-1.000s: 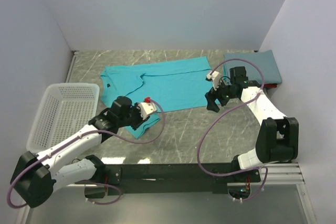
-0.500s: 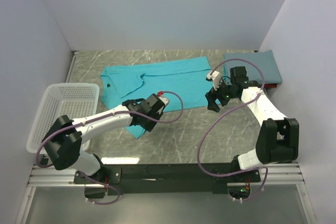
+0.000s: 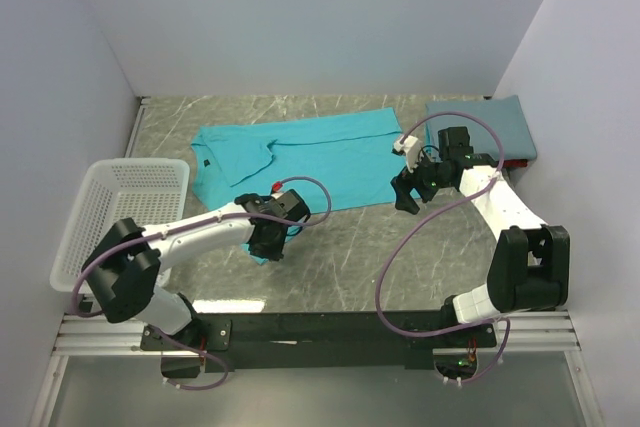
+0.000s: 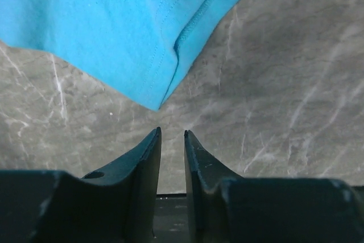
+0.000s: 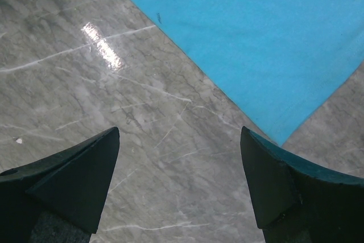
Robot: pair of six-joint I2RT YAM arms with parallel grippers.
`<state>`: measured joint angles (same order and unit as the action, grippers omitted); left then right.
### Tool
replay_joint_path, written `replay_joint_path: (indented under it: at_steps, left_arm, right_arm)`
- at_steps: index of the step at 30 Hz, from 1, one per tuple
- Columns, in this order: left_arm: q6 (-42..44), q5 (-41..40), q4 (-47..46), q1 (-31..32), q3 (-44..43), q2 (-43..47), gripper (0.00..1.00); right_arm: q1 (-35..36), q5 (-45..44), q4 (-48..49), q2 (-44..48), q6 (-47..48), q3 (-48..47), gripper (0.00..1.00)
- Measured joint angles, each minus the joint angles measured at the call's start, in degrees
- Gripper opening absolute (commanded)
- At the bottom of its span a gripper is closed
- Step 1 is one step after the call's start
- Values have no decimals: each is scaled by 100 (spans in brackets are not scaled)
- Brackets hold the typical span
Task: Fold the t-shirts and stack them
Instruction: Fold the tshirt
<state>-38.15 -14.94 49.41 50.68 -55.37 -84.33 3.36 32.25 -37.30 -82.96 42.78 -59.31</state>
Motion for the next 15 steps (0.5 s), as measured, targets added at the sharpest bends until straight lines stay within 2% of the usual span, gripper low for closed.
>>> replay_joint_path:
  at_steps: [15]
  left_arm:
    - [-46, 39, -553, -442, 356, -691, 31]
  right_arm:
    - [-2, 17, -46, 63, 31, 0, 93]
